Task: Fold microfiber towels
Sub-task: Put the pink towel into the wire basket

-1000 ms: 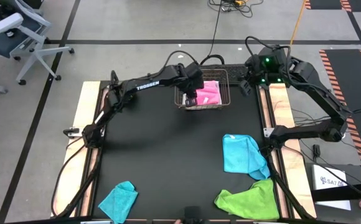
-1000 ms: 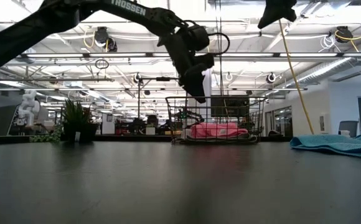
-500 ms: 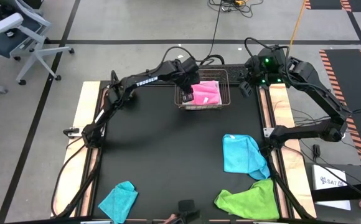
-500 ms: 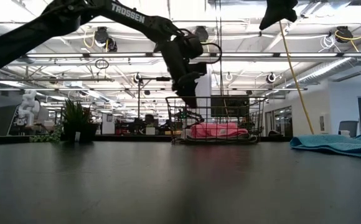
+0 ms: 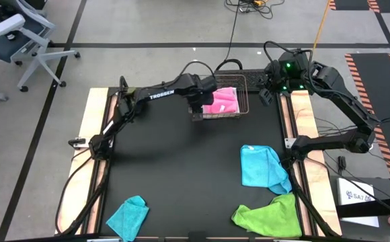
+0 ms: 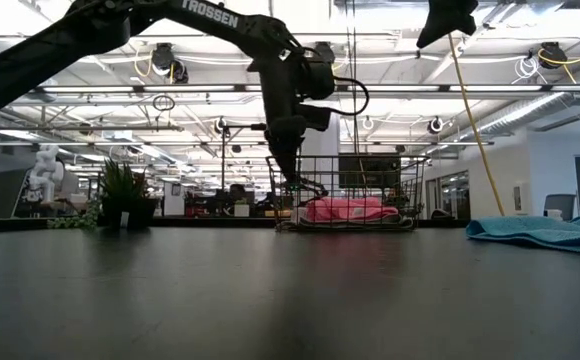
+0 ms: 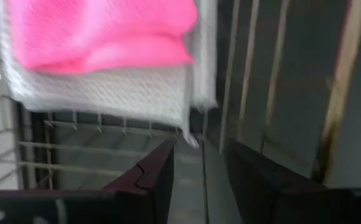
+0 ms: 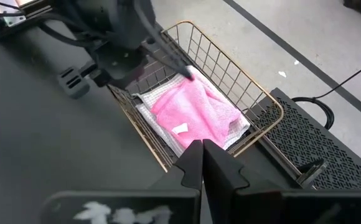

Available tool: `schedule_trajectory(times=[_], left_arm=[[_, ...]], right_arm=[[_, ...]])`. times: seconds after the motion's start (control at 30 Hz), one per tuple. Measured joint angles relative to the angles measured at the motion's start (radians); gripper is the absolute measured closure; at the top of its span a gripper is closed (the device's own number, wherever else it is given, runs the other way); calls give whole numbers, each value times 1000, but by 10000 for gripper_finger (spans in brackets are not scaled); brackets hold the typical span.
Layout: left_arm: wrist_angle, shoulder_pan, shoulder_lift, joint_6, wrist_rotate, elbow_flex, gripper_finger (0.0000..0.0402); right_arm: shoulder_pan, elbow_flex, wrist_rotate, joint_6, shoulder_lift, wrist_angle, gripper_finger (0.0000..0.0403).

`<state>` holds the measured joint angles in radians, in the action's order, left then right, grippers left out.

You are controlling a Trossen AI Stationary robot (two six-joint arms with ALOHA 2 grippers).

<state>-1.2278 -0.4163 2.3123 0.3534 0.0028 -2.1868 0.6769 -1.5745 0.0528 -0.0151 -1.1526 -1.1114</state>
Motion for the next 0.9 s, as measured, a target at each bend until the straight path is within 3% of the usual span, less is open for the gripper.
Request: schedule_trajectory(times=[0.2,0.63,0.9], left_arm=[[-154,32,0,-45,-21,0,257],[-289,109,-6,-95,-55,0,257],[-258,130,-8,-91,-123,-62,257]], right_arm=[[0,0,0,0,0,0,401],[0,0,0,3,0,0,401],[0,0,0,3,0,0,401]])
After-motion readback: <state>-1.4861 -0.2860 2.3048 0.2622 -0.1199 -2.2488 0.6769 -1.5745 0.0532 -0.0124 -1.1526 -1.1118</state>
